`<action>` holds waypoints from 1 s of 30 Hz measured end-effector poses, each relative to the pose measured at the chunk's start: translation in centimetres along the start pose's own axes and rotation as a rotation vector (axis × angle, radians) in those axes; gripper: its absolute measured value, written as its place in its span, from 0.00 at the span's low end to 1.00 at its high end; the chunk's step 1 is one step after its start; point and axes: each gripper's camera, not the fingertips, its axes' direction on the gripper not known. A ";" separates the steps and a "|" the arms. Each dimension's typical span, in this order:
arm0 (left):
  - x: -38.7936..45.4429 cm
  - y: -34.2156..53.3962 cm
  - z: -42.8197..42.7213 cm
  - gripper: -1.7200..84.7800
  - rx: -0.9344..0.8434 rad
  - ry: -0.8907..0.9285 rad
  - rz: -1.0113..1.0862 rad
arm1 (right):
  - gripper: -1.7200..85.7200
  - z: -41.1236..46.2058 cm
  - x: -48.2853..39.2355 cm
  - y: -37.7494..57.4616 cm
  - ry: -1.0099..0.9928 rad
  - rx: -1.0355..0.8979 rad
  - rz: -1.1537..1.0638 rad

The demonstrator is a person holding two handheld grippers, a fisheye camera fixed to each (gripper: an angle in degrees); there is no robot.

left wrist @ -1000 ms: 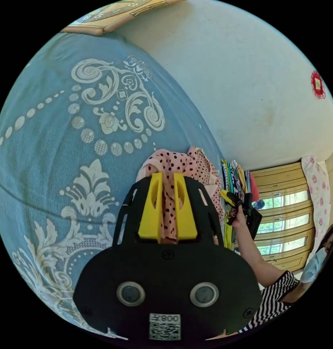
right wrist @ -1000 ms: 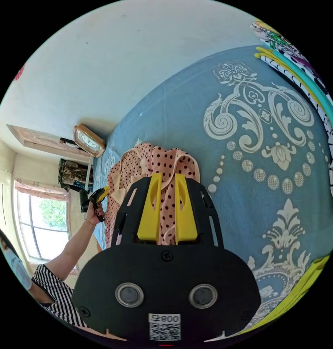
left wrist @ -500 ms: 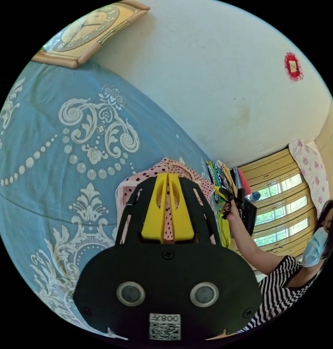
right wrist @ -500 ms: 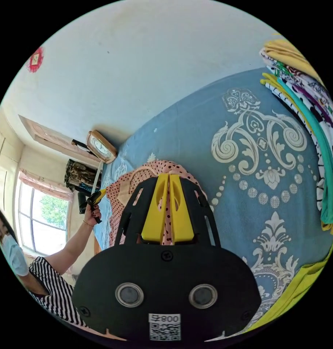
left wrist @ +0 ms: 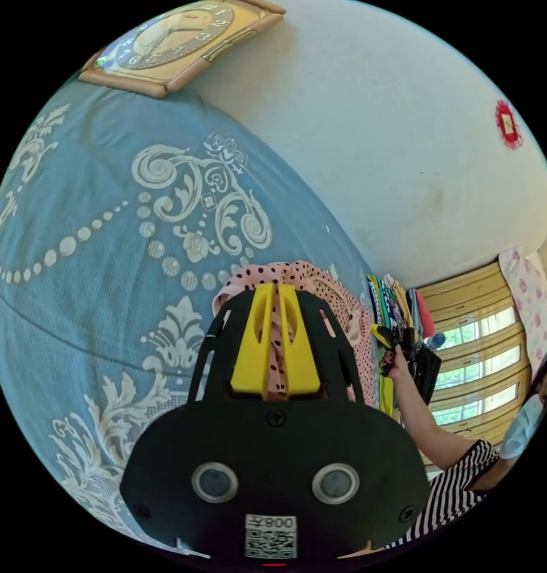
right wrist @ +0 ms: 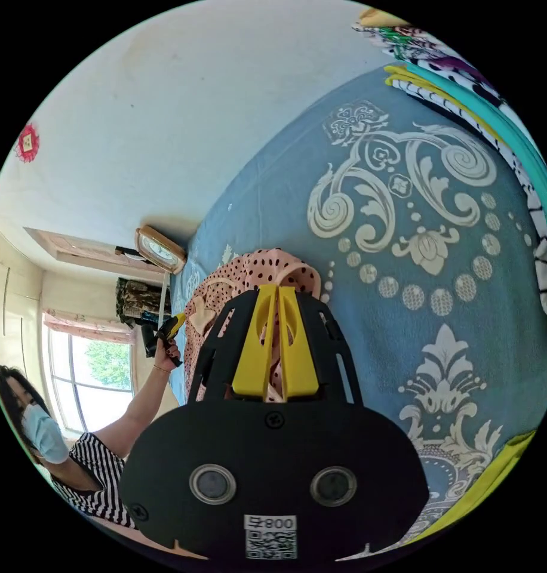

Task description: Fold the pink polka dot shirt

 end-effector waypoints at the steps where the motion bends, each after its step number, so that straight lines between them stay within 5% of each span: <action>1: 0.4 0.4 -0.3 0.05 0.017 -0.002 0.016 | 0.02 -0.1 0.1 0.3 0.004 0.014 -0.002; 5: 3.2 1.2 -0.6 0.07 0.055 0.076 0.112 | 0.02 -1.2 -1.5 1.7 0.022 0.115 -0.045; 9: 8.8 0.7 3.5 0.10 -0.091 0.125 0.315 | 0.03 0.5 -6.2 2.8 -0.050 0.158 -0.199; 16: 15.5 0.5 13.4 0.11 -0.399 -0.269 0.624 | 0.07 12.6 -15.8 1.1 0.206 -0.154 -0.516; 22: 17.4 3.0 12.7 0.04 -0.278 -0.284 0.707 | 0.09 20.3 -19.5 1.1 0.450 -0.320 -0.734; 30: 17.8 8.0 10.2 0.03 -0.174 -0.183 0.774 | 0.09 25.0 -19.4 3.2 0.488 -0.410 -0.851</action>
